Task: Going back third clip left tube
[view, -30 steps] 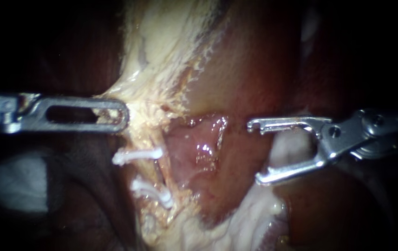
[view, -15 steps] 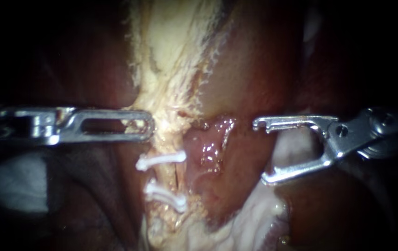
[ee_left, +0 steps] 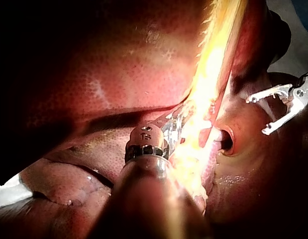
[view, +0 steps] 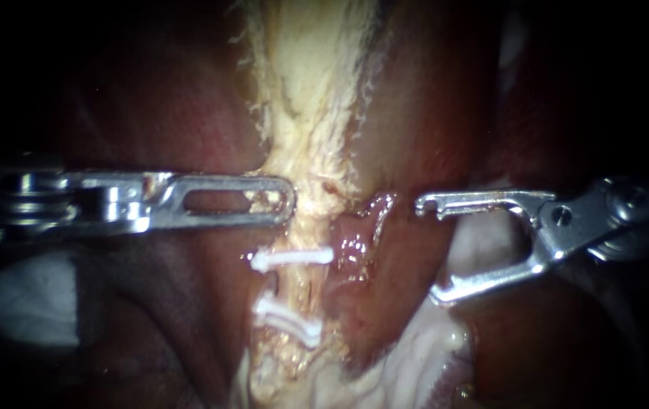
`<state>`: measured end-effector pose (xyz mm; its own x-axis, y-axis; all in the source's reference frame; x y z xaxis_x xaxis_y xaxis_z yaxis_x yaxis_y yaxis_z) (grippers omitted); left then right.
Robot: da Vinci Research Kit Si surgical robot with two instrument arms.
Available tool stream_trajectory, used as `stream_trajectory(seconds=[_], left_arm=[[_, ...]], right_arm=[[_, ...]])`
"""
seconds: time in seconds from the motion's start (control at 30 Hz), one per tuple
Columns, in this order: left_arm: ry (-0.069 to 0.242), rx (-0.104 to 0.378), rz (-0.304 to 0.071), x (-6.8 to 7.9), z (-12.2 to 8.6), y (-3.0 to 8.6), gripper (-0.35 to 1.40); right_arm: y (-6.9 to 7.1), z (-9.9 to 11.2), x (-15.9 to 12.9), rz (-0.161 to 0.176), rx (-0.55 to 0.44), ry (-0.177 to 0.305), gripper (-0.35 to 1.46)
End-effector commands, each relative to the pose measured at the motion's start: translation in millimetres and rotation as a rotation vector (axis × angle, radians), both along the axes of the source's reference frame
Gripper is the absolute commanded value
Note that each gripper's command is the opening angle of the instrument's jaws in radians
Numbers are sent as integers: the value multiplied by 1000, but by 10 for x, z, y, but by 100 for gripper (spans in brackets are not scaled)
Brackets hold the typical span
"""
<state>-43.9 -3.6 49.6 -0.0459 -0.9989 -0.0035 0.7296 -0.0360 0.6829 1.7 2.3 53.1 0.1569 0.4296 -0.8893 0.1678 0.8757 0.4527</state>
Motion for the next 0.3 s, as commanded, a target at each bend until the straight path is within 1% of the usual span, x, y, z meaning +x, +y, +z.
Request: stream_trajectory(seconds=[0.03,0.3], left_arm=[[-1,0,1,1,0,0,-35],[1,2,3,2,0,-1,-35]], right_arm=[[0,0,1,1,0,0,60],[1,0,1,2,-5,2,60]])
